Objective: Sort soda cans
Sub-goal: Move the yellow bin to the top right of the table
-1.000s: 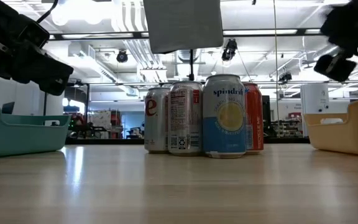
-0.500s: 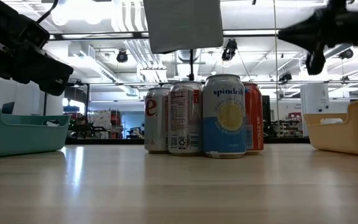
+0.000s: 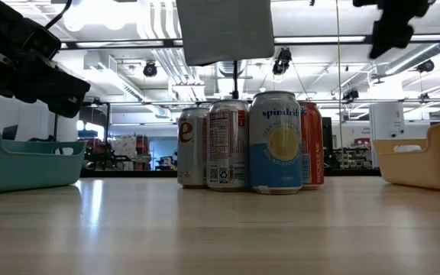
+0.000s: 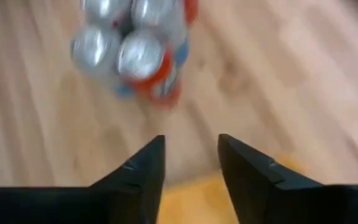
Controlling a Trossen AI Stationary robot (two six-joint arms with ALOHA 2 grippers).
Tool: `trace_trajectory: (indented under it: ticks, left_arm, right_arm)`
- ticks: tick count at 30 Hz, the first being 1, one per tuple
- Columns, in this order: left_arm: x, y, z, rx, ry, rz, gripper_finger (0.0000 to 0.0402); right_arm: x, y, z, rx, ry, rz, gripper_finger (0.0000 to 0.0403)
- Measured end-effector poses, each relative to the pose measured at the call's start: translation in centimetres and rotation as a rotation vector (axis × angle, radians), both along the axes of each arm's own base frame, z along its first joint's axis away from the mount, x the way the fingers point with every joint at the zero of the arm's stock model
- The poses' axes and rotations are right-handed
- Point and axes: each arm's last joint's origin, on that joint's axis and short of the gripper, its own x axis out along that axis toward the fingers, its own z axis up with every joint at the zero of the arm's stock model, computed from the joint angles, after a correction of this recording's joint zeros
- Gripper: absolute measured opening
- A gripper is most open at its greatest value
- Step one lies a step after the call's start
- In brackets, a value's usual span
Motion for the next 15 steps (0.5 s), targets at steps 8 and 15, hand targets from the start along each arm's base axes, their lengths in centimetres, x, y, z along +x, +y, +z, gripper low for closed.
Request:
trace_trajectory:
  ticks: [8,15]
  left_arm:
    - [0.0,0.0,0.0,0.0,0.001,0.0,0.0]
    - [0.0,0.0,0.0,0.0,0.0,0.0,0.0]
  right_arm:
    - [0.7,4.8,0.0,0.027,0.158,0.174,0.0222]
    - [-0.7,8.5,-4.8,-0.016,0.336,0.251,0.0247]
